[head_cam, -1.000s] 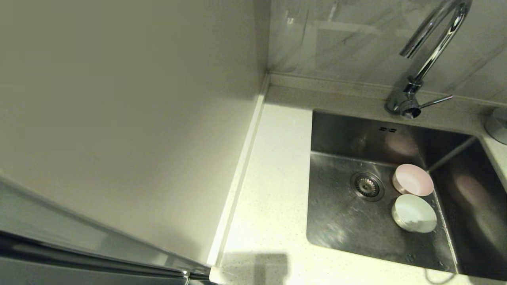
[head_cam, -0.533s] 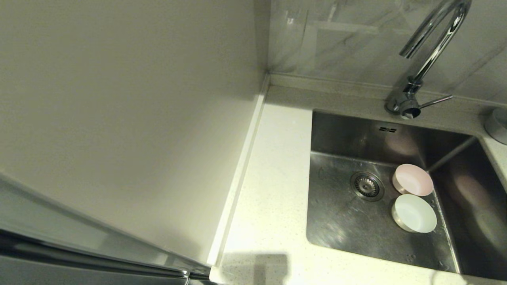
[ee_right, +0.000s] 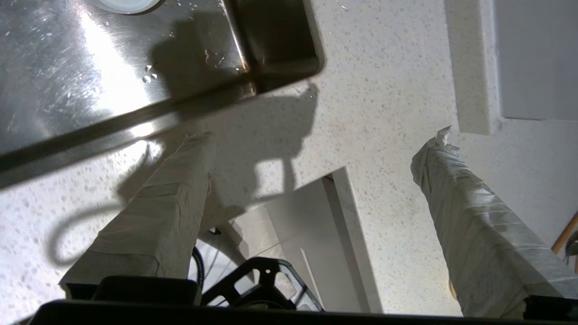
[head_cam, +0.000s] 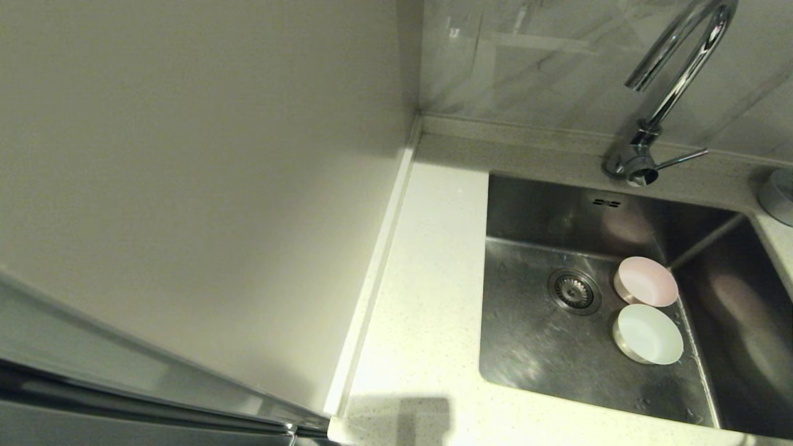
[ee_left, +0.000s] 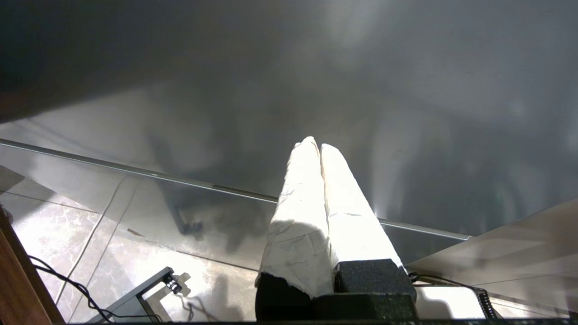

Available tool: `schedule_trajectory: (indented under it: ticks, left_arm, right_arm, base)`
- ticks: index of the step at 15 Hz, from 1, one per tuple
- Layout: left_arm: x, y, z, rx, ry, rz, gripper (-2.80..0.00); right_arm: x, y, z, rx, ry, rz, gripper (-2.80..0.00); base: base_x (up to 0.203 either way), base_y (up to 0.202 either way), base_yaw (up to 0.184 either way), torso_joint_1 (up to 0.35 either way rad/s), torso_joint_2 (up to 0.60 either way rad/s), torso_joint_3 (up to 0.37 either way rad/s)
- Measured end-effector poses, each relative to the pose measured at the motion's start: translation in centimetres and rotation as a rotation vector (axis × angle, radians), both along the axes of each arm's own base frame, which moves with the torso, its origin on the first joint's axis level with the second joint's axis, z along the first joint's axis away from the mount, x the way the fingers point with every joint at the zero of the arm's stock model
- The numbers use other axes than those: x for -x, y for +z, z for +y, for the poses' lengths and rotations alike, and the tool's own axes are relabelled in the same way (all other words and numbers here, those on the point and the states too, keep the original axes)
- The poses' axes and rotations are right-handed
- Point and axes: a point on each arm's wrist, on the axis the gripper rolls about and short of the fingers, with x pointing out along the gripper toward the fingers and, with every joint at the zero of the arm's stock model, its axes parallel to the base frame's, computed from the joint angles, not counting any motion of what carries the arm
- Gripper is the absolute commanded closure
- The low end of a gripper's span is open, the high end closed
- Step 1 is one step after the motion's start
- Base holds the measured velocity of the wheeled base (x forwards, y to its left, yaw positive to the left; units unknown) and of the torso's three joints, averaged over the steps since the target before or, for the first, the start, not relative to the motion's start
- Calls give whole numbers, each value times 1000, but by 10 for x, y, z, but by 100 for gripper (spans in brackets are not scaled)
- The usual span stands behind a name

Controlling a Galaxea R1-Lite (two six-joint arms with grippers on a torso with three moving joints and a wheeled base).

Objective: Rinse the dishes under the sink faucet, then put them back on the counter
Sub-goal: Put a bowl into the sink

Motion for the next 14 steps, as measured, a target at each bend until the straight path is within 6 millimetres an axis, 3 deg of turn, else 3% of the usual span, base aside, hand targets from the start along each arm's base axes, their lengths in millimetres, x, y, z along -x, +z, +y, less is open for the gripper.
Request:
schedule_trajectory:
  ticks: [4, 14]
  left_arm:
    - [0, 0, 0, 0, -1, 0, 0]
    - [0, 0, 0, 0, -1, 0, 0]
  right_arm:
    - [19, 2, 9, 39, 18, -23, -280]
    - [30, -4, 16, 83, 116, -9, -280]
  base:
    - [0, 0, 0, 0, 0, 0]
    - [0, 0, 0, 0, 0, 0]
